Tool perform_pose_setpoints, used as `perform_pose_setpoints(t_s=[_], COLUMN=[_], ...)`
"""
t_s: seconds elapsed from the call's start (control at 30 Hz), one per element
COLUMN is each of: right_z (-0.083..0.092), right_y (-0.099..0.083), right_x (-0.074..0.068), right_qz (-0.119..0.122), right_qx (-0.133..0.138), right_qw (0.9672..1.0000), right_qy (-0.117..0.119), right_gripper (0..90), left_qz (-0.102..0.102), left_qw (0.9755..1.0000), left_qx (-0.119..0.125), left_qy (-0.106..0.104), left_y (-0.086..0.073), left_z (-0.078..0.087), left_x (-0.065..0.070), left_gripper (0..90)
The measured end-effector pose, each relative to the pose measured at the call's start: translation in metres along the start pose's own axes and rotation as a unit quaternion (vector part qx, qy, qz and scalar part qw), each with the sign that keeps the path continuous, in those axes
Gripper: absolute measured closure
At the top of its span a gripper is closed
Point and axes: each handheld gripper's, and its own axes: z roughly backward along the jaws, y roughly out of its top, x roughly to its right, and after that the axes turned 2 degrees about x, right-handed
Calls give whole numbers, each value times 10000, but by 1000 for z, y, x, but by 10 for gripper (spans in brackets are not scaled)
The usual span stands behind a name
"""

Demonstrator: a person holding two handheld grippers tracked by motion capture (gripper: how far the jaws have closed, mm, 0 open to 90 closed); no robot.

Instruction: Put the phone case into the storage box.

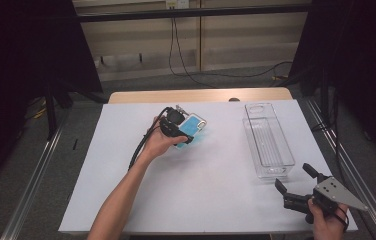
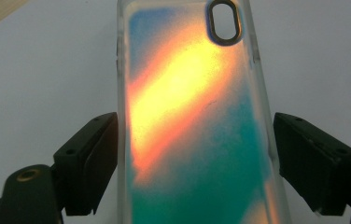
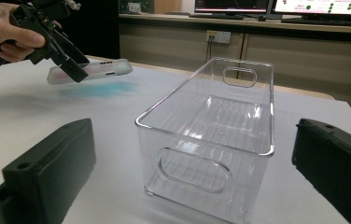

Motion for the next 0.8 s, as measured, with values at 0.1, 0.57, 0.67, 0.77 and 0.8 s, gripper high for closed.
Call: perform_pose_setpoints(t_s=[0.1,0.57,0.67,0.77,0.8], right_z=[0,0,0,0,0], right_y=[0,0,0,0,0], right_x=[0,-1,-1,0,-1], right_qz=[0,0,-1,-31,-28], right_qx=[0,11,17,12,13], right_qw=[10000,10000,10000,10000,10000], right_qy=[-3,-22,-35,-33,-34], right_gripper=[0,0,0,0,0], left_qz=[-22,-102,-95,-83,-70], left_qw=[10000,9979,9972,9961,9958], left_qx=[9,620,722,852,883], left_qy=[60,137,177,226,244], left_y=[-2,-19,-23,-28,-30], left_z=[5,34,41,48,51], left_x=[1,12,10,7,7], left_gripper=[170,170,170,170,170])
